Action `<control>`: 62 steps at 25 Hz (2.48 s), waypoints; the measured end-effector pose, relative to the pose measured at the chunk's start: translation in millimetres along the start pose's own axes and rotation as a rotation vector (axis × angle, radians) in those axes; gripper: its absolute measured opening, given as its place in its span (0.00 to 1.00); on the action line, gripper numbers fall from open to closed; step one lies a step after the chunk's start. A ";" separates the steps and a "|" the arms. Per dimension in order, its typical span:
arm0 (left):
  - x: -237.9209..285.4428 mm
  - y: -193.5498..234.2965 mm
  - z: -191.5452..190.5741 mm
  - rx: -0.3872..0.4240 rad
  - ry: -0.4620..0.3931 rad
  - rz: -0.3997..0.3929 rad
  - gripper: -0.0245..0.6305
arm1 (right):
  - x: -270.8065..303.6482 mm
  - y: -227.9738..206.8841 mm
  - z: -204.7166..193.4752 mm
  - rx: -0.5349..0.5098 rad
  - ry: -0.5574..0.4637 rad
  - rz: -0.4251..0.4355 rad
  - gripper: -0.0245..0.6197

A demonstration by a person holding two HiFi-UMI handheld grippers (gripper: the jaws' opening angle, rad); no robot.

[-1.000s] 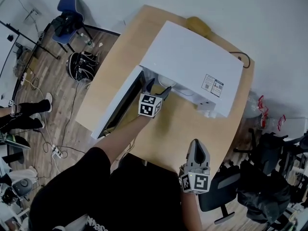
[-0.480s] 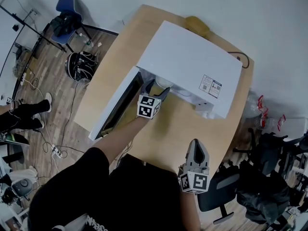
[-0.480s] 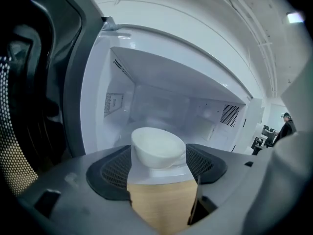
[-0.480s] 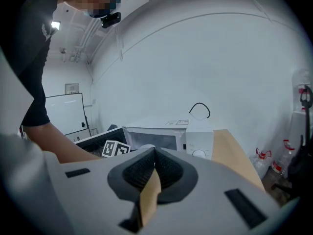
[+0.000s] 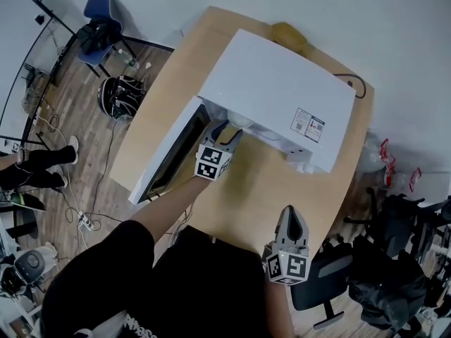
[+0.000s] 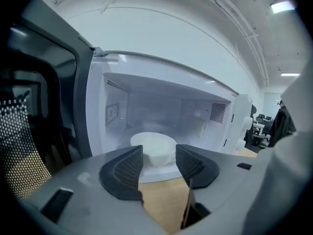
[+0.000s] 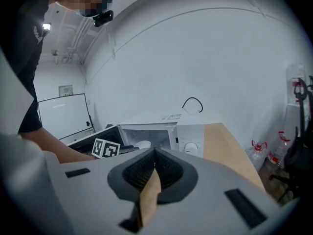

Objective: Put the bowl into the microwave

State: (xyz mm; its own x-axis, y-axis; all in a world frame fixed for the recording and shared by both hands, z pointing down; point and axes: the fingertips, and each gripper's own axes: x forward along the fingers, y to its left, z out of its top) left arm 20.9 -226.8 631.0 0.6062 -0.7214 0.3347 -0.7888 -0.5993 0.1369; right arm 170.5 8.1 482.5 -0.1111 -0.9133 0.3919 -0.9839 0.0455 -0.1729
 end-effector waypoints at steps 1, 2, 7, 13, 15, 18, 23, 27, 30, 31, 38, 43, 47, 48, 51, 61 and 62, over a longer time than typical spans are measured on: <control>-0.6 2.8 -1.7 -0.001 0.007 0.006 0.37 | -1.0 -0.7 0.1 0.002 -0.001 -0.002 0.13; -0.1 5.9 -4.7 -0.003 0.019 0.013 0.37 | -1.7 -0.7 0.1 0.002 -0.003 -0.001 0.13; 5.5 15.5 -21.0 0.009 0.089 0.029 0.37 | -1.7 10.1 -0.5 -0.060 -0.005 0.023 0.13; 15.3 11.4 -19.4 0.033 0.100 -0.002 0.36 | -1.3 19.3 -3.7 -0.091 0.006 0.040 0.13; 18.0 11.3 -18.6 0.043 0.102 -0.007 0.37 | -0.4 19.1 -3.6 -0.086 0.007 0.038 0.13; 21.1 10.8 -15.9 0.042 0.105 -0.010 0.37 | 1.3 15.2 -2.6 -0.080 0.008 0.036 0.13; 30.6 10.1 -15.8 0.038 0.105 -0.012 0.37 | 4.8 5.3 -0.4 -0.069 0.005 0.025 0.13; 38.3 9.4 -11.9 0.040 0.102 -0.021 0.37 | 7.4 1.1 0.4 -0.066 0.010 0.021 0.13; 45.9 7.5 -8.8 0.030 0.100 -0.031 0.37 | 10.6 -0.8 -0.1 -0.058 0.008 0.020 0.13; 47.9 6.3 -8.6 0.027 0.099 -0.034 0.37 | 11.5 -0.5 -0.6 -0.054 0.005 0.024 0.13; 62.6 1.1 -2.2 0.021 0.089 -0.036 0.37 | 20.5 2.3 5.6 -0.051 -0.006 0.046 0.13; 72.9 -1.8 0.7 0.038 0.085 -0.037 0.37 | 21.0 2.2 1.3 -0.045 0.004 0.052 0.13; 82.8 -6.2 3.0 0.049 0.089 -0.047 0.37 | 18.0 -3.1 -0.9 -0.041 0.007 0.039 0.13; 84.2 -7.4 3.9 0.047 0.089 -0.049 0.37 | 17.1 -4.8 -1.4 -0.040 0.008 0.034 0.13; 83.2 -7.5 5.3 0.047 0.087 -0.050 0.37 | 16.0 -8.4 -2.0 -0.034 0.004 0.025 0.13; 30.3 -17.3 16.3 -0.003 0.058 -0.066 0.37 | 2.0 -12.8 -11.7 -0.029 -0.010 -0.023 0.13; 19.9 -19.7 20.4 0.008 0.050 -0.072 0.37 | -1.1 -12.5 -11.0 -0.027 -0.017 -0.034 0.13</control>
State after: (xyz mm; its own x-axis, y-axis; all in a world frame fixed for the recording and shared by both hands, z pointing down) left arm 50.7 -236.5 616.0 0.6551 -0.6584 0.3705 -0.7426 -0.6515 0.1552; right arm 181.4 12.9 494.2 -0.0752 -0.9213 0.3816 -0.9905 0.0248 -0.1354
